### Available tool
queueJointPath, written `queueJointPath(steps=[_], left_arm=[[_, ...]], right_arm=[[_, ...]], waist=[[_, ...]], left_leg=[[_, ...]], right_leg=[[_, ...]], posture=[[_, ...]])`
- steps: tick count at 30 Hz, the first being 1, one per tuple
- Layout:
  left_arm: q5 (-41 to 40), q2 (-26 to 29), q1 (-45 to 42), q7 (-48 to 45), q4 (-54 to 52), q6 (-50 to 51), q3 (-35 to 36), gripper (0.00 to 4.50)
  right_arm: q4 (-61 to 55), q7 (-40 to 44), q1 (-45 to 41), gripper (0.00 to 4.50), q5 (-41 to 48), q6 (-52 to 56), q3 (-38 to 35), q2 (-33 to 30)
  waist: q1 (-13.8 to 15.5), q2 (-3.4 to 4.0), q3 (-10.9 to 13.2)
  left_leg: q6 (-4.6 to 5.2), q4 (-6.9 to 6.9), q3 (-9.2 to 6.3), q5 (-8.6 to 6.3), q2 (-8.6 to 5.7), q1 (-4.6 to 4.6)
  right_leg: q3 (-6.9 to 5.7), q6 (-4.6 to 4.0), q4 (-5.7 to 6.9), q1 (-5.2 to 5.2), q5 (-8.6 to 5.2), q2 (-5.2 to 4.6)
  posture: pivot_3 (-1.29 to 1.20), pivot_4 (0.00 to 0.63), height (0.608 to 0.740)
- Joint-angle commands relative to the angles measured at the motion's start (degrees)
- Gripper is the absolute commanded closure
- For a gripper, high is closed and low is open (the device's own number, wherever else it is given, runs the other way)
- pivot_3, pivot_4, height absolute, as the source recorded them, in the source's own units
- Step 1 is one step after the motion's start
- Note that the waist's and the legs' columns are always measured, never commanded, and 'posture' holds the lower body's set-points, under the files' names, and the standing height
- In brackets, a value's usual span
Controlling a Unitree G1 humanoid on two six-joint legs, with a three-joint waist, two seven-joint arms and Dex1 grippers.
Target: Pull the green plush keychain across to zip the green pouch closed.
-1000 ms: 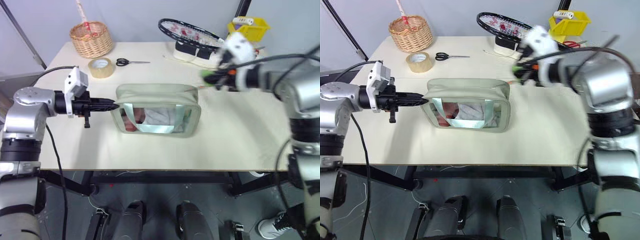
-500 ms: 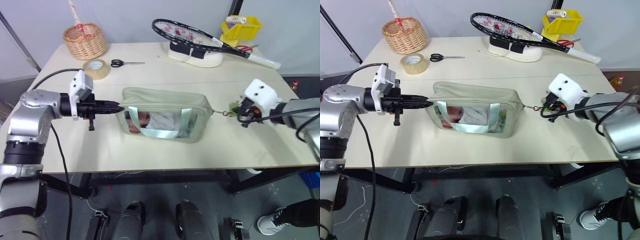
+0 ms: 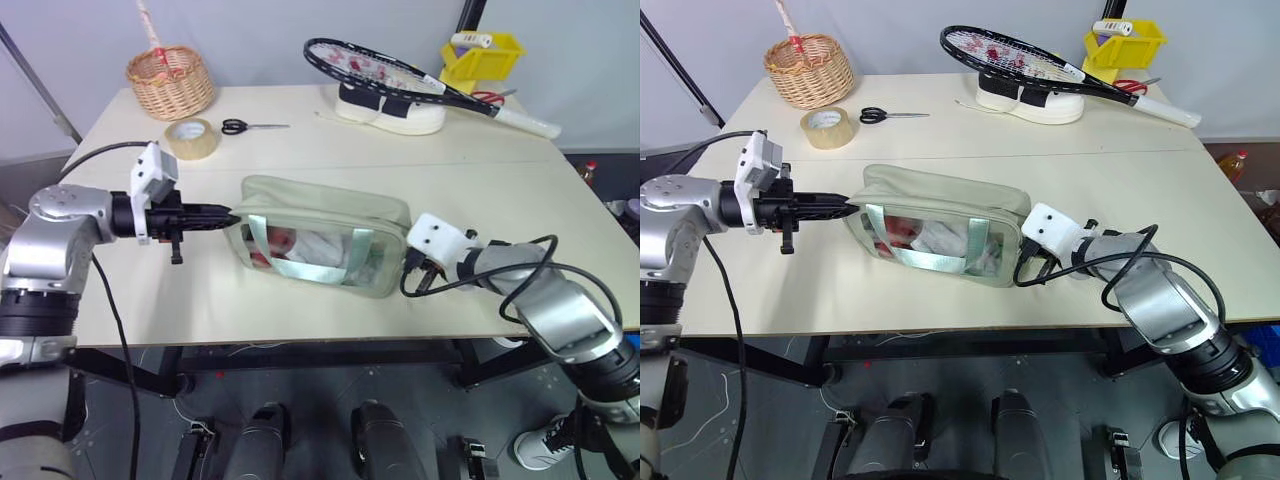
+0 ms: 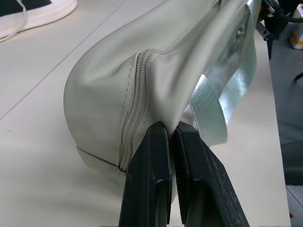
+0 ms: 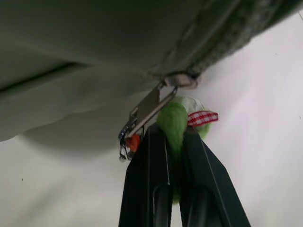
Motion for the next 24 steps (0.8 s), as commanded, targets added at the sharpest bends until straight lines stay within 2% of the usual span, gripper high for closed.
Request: queueJointPath(steps=[1,6,11,20,23,24], left_arm=[[-0.24,1.46,0.84,1.05,-0.62,0.94,2.18,4.5],[-0.28,1.48,0.78,1.28,-0.76,1.01,2.21,4.5],[0.03,1.35,-0.28,2.27,0.07,0.57,2.3,4.5],[-1.41,0.47,0.28,2.86,-2.57,1.84,1.97,4.5],[-1.45,0.57,0.54,2.81,-3.16,2.04,2.09,4.5],[-1.37,0.65,0.51,2.7,-3.18,2.0,2.03,4.5]], right_arm=[[-0.71,1.1,0.7,4.48,-2.36,-1.06,2.19,-0.38],[2.61,2.61,-2.94,4.48,-0.31,-0.64,-4.31,0.43],[8.71,4.96,-11.3,4.48,3.51,-0.51,-11.52,1.25],[10.46,10.17,-12.52,4.48,5.13,-2.54,-11.95,-0.41],[9.49,10.81,-12.26,3.51,6.3,-0.22,-12.06,0.23],[9.15,10.83,-12.51,2.94,6.82,0.74,-12.5,0.49]], waist=[[-0.03,0.0,0.0],[0.06,0.0,0.0],[0.12,0.0,0.0],[0.14,-0.01,0.0],[0.16,-0.01,0.0],[0.17,-0.01,0.0]], left_leg=[[0.0,0.0,0.0,0.0,0.0,0.0],[0.0,0.0,0.0,0.0,0.0,0.0],[0.0,0.0,0.0,0.0,0.0,-0.01],[0.0,0.01,0.0,0.0,-0.02,-0.05],[0.0,0.01,-0.01,0.0,-0.02,-0.05],[0.0,0.01,-0.01,0.0,-0.02,-0.05]], right_leg=[[0.0,0.0,0.0,0.0,0.0,0.0],[-0.01,0.0,-0.01,0.02,0.0,0.0],[-0.01,0.0,0.0,0.0,0.0,0.0],[-0.02,0.0,-0.01,-0.02,0.0,-0.01],[-0.02,0.0,0.0,-0.02,0.0,-0.01],[-0.02,0.0,-0.01,-0.02,0.0,-0.01]], posture=[[0.0,0.15,0.659],[0.0,0.15,0.659],[0.0,0.15,0.659],[0.0,0.15,0.659],[0.0,0.15,0.659],[0.0,0.15,0.659]])
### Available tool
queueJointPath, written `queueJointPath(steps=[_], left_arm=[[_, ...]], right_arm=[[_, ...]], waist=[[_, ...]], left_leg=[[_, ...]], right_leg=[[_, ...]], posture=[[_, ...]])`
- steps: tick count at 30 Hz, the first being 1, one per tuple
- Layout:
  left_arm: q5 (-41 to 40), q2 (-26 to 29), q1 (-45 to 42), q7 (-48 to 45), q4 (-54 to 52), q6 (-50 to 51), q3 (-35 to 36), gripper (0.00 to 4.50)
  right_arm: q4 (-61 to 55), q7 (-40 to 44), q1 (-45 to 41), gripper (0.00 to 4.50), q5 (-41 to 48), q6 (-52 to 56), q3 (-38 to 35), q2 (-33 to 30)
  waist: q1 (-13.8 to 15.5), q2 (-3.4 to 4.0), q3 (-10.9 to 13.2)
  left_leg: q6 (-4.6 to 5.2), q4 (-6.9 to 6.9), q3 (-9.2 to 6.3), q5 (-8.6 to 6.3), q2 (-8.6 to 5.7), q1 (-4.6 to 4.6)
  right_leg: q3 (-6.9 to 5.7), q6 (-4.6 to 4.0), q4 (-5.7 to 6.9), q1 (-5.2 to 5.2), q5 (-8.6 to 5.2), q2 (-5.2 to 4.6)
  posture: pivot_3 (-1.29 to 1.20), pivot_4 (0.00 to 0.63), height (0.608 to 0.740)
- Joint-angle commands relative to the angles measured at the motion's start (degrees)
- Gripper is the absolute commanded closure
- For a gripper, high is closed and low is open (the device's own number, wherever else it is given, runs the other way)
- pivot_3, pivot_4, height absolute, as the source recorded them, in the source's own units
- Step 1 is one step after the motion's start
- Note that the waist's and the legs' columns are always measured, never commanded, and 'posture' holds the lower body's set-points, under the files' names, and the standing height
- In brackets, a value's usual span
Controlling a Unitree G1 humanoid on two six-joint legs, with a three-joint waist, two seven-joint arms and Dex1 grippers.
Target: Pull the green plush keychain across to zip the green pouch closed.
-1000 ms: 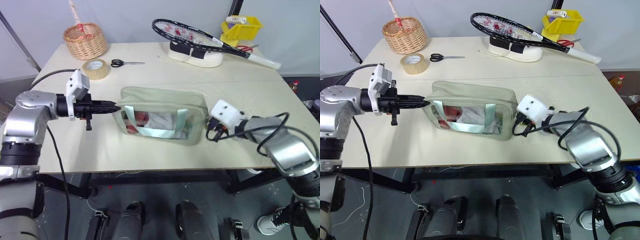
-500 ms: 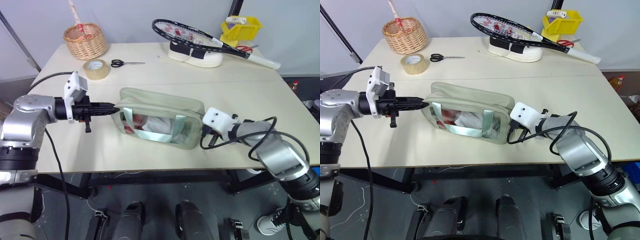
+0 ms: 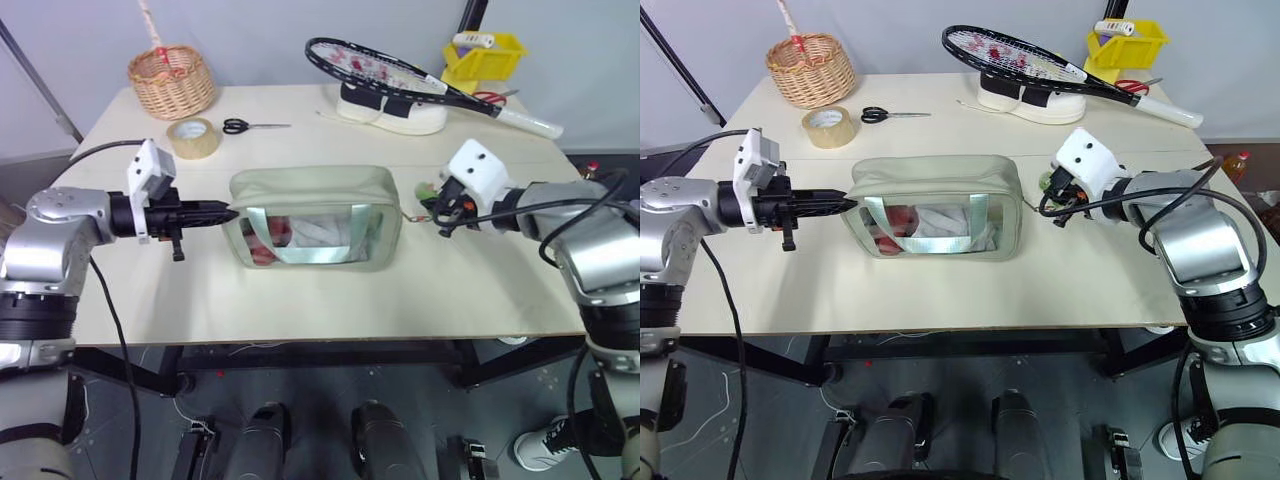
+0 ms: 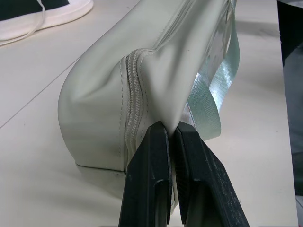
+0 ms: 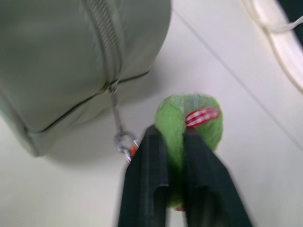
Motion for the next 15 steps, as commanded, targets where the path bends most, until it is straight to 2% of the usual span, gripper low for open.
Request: queueJointPath(steps=[1,6,11,12,13,15], left_arm=[[-0.41,0.73,-0.18,-0.17,-1.24,0.08,1.13,4.5],[0.13,0.77,-1.31,-1.06,-0.43,-0.48,0.51,4.5],[-0.62,0.84,-2.87,-2.08,-0.38,1.02,0.35,4.5],[-1.38,0.91,-3.48,-2.2,-0.25,2.54,0.64,3.78],[-1.9,1.12,-3.95,-2.63,-0.12,3.35,0.93,3.55],[-2.43,1.76,-4.91,-3.31,0.71,4.19,1.82,2.67]], right_arm=[[-2.49,0.49,-1.23,2.46,1.8,2.38,-1.35,0.01],[-2.94,1.59,-1.87,0.03,4.01,4.19,-4.41,-1.97],[-3.48,3.92,-1.47,0.03,7.79,3.87,-10.83,-5.58],[-3.71,4.51,-1.23,0.0,8.84,3.65,-12.3,-6.11],[-4.1,5.19,-0.85,0.0,9.99,3.66,-13.55,-6.64],[-5.14,6.82,0.41,0.0,12.03,3.12,-15.52,-7.84]], waist=[[0.01,0.0,0.0],[0.07,0.0,0.0],[0.12,0.0,0.01],[0.12,-0.01,0.01],[0.13,-0.01,0.01],[0.1,-0.01,0.01]], left_leg=[[0.0,0.0,0.0,0.0,0.0,0.0],[0.0,0.0,0.0,0.0,0.0,0.0],[0.0,0.0,0.0,0.0,-0.01,-0.02],[0.0,0.0,0.0,0.0,-0.01,-0.02],[0.0,0.0,0.0,0.0,-0.01,-0.02],[0.0,0.0,0.0,0.0,-0.01,-0.03]], right_leg=[[0.0,0.0,0.0,0.0,0.0,0.0],[0.0,0.0,0.0,0.0,0.0,-0.01],[0.0,0.0,-0.01,0.0,0.0,-0.02],[-0.01,0.0,-0.01,0.0,0.0,-0.02],[-0.01,0.0,-0.01,0.0,0.0,-0.02],[-0.01,0.0,-0.01,0.0,0.0,-0.01]], posture=[[0.0,0.15,0.659],[0.0,0.15,0.659],[0.0,0.15,0.659],[0.0,0.15,0.659],[0.0,0.15,0.659],[0.0,0.15,0.659]])
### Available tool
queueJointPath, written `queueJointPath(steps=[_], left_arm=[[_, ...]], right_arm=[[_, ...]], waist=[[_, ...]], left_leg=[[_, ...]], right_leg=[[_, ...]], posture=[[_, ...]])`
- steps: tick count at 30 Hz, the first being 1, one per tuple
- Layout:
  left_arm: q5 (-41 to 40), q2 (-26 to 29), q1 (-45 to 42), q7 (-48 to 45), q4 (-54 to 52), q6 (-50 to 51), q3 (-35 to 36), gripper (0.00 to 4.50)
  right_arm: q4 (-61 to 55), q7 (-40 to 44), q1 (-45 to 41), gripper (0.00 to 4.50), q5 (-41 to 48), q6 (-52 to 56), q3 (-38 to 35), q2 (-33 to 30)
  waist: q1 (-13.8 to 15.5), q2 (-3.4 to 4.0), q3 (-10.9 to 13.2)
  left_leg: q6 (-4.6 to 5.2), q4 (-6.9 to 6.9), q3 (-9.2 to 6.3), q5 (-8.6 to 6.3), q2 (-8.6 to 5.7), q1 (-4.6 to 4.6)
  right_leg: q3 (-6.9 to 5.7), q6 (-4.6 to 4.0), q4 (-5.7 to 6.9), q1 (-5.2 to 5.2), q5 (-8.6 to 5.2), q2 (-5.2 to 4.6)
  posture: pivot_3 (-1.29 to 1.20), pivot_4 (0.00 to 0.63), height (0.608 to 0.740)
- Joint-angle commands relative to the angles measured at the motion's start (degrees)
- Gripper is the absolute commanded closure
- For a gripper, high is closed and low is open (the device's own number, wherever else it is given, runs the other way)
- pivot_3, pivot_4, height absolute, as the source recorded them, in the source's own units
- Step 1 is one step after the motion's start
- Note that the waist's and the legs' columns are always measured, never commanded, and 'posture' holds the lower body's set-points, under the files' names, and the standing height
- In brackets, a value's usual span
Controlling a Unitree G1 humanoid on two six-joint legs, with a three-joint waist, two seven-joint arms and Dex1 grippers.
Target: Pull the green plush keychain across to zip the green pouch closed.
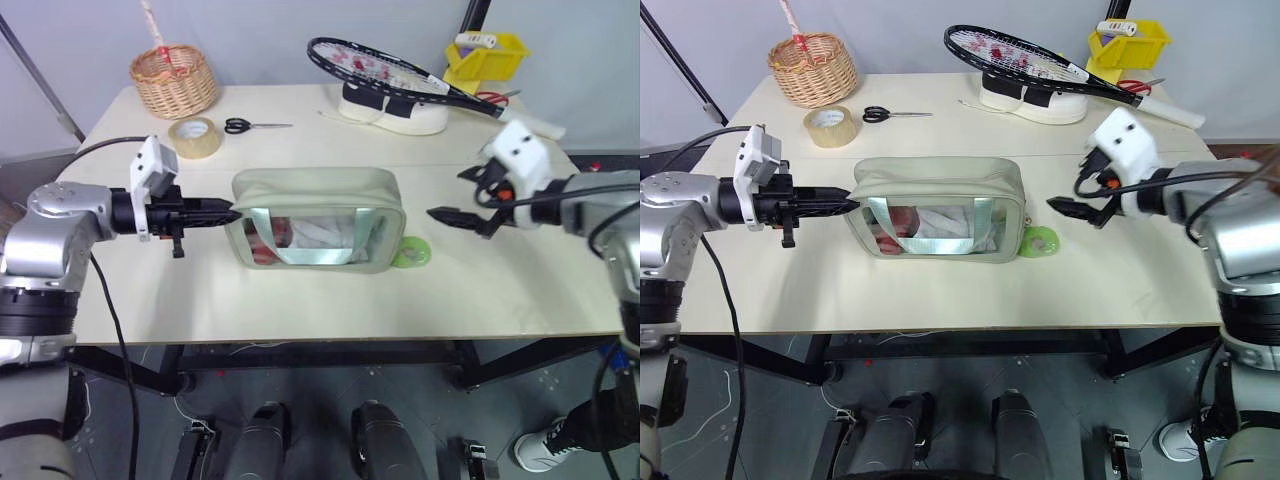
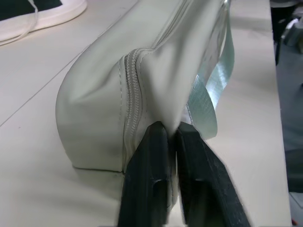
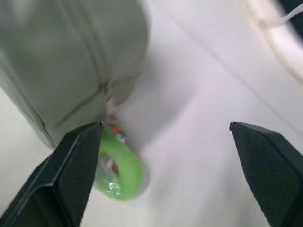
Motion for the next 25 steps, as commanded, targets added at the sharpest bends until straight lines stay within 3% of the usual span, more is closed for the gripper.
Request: queueJointPath(steps=[1,5,13,18,25], left_arm=[[-1.91,2.26,-2.49,-1.7,0.57,1.34,2.58,2.14],[-3.08,5.76,-2.9,-5.57,1.32,2.51,3.48,0.15],[-2.24,12.86,-1.0,-11.05,3.19,0.0,4.65,0.07],[-6.31,12.6,-1.3,-10.24,1.75,4.68,7.63,0.07],[-8.68,13.05,1.66,-9.44,-1.57,7.39,9.11,0.07]], right_arm=[[-3.58,3.19,1.15,0.0,4.29,-1.52,-5.28,-2.27],[-5.74,8.72,2.79,0.0,10.22,-1.98,-8.24,-4.38],[-6.6,14.74,6.87,0.0,17.44,-2.19,-12.11,-8.59],[-7.95,12.87,11.91,0.0,17.32,-5.84,-13.98,-7.03],[-7.63,13.14,12.44,0.0,21.04,-6.02,-14.17,-7.0]], waist=[[-0.1,0.0,0.0],[-0.25,0.01,0.01],[0.18,0.01,0.01],[0.24,0.01,0.01],[0.04,0.01,0.01]], left_leg=[[0.0,0.0,0.0,0.0,0.0,0.0],[0.0,0.0,0.01,0.0,0.03,0.01],[0.0,0.0,0.01,-0.01,0.02,0.0],[0.0,0.0,0.01,-0.01,0.02,-0.02],[0.0,0.0,0.02,-0.01,0.03,-0.03]], right_leg=[[0.0,0.0,0.0,0.0,0.0,0.0],[0.0,0.0,0.01,-0.01,0.0,0.01],[-0.01,-0.02,-0.09,0.03,-0.01,-0.03],[-0.01,-0.07,-0.09,0.02,-0.04,-0.08],[0.0,-0.06,-0.08,0.0,-0.03,-0.1]], posture=[[0.0,0.15,0.659],[0.0,0.15,0.659],[0.0,0.15,0.659],[0.0,0.15,0.659],[0.0,0.15,0.659]])
